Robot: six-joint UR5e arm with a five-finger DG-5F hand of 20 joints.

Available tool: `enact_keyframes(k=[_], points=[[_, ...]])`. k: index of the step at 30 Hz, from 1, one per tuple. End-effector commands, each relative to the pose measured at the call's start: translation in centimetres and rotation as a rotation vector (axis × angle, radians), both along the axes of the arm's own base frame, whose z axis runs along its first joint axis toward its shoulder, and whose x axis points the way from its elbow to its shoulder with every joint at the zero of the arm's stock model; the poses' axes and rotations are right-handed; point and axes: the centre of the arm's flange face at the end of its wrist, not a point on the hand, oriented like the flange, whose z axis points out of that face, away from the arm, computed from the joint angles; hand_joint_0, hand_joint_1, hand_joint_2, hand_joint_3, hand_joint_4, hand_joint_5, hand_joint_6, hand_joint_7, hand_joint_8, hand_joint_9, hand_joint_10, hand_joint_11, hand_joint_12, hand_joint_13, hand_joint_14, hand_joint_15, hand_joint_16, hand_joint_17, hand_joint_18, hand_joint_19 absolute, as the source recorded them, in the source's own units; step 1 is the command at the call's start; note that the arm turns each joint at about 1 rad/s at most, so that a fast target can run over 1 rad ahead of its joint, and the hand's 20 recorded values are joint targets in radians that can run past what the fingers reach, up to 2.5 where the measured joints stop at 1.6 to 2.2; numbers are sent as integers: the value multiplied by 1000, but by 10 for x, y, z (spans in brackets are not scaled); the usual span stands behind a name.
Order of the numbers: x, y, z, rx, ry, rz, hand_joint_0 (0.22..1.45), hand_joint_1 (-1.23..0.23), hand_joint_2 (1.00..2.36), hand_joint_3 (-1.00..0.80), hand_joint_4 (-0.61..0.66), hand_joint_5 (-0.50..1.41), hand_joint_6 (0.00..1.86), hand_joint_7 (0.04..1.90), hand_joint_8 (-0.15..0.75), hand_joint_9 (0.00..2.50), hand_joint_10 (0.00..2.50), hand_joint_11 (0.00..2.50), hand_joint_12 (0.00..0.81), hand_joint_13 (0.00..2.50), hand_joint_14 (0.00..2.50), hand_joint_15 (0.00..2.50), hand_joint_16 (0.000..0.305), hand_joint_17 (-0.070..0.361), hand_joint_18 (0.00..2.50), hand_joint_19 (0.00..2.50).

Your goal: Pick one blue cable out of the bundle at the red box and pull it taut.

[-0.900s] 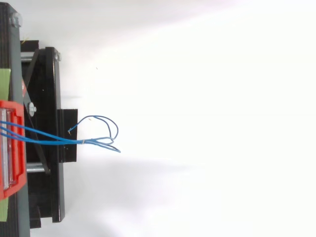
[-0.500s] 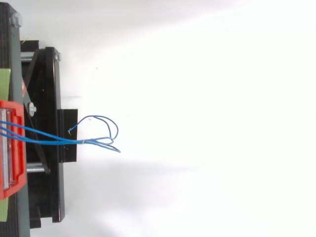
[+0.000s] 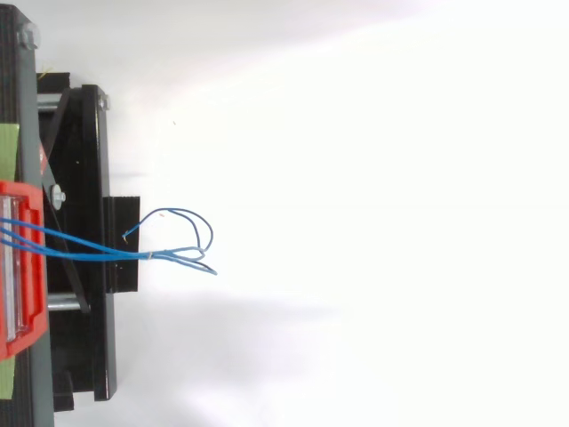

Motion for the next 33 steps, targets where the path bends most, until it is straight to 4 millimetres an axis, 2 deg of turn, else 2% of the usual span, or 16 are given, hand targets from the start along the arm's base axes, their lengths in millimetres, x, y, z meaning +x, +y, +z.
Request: enact_keyframes(k=[1,3,4,13,23,29,30,33], points=[[-1,2,3,51,-4,2,497,-731,1000,-500,396,-145,503,912,322,351,5,202,401,455,7,217,62,139,373,233],[-1,4,5,62,-6,3,496,-746,1000,-500,401,-146,503,869,309,261,0,15,396,389,5,156,62,139,310,203],[-1,4,5,65,-6,3,496,-760,1000,-500,405,-145,503,853,299,225,0,0,390,362,4,128,62,139,298,191],[-1,7,6,66,-8,9,557,-908,1000,-500,382,-144,503,851,281,195,0,0,377,351,5,114,57,129,295,189],[3,5,8,60,-42,-22,593,-925,1000,-500,339,-154,503,895,288,258,0,15,376,370,6,137,56,127,324,186],[20,3,-13,41,-29,-69,549,-908,1000,-500,362,-147,503,904,301,322,2,62,386,371,4,136,58,130,311,193],[21,3,-15,39,-29,-69,513,-912,1000,-500,377,-142,503,913,309,328,2,77,395,375,4,139,60,135,314,179],[35,3,-32,23,-27,-80,471,-930,1000,-500,408,-131,503,936,321,337,1,62,413,349,5,130,63,143,289,159]])
